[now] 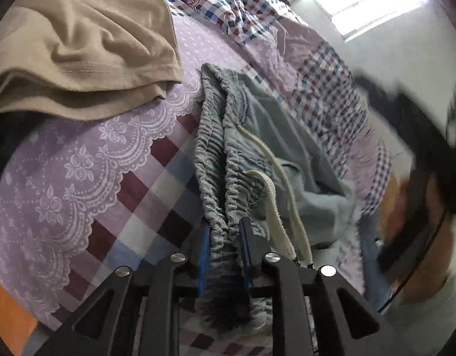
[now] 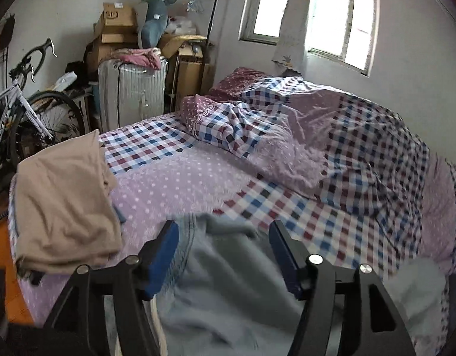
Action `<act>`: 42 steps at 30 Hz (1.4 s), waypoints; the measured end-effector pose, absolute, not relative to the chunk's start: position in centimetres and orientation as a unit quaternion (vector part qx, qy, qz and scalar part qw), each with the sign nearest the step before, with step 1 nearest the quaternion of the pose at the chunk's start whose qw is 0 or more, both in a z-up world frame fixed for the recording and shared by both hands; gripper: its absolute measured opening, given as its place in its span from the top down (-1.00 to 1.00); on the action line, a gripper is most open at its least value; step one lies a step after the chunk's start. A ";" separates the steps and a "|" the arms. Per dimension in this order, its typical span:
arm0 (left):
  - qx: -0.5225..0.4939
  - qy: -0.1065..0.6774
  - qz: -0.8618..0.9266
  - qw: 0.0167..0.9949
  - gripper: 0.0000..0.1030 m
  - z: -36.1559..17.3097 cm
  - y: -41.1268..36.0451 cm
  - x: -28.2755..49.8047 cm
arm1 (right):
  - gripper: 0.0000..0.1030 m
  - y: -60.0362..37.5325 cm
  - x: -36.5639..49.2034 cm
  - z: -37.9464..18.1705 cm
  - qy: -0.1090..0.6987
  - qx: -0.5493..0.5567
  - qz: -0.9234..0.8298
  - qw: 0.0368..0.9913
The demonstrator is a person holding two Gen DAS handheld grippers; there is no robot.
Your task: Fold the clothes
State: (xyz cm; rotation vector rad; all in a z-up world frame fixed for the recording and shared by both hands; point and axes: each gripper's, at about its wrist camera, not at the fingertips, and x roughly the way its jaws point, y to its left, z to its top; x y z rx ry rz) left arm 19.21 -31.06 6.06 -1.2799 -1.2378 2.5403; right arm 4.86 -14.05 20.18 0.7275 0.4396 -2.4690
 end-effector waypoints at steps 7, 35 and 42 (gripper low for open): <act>-0.403 -0.408 0.819 0.020 -0.19 5.6 -30.9 20.6 | -0.53 1.6 12.9 17.8 0.050 0.296 -0.927 0.224; -0.450 -0.407 0.795 -0.009 -0.31 2.4 -26.7 25.1 | -0.54 11.8 17.3 7.8 -0.089 0.382 -0.891 0.231; -0.377 -0.418 0.825 0.033 -0.31 4.0 -27.1 25.0 | -0.54 11.1 16.8 7.4 -0.092 0.385 -0.887 0.238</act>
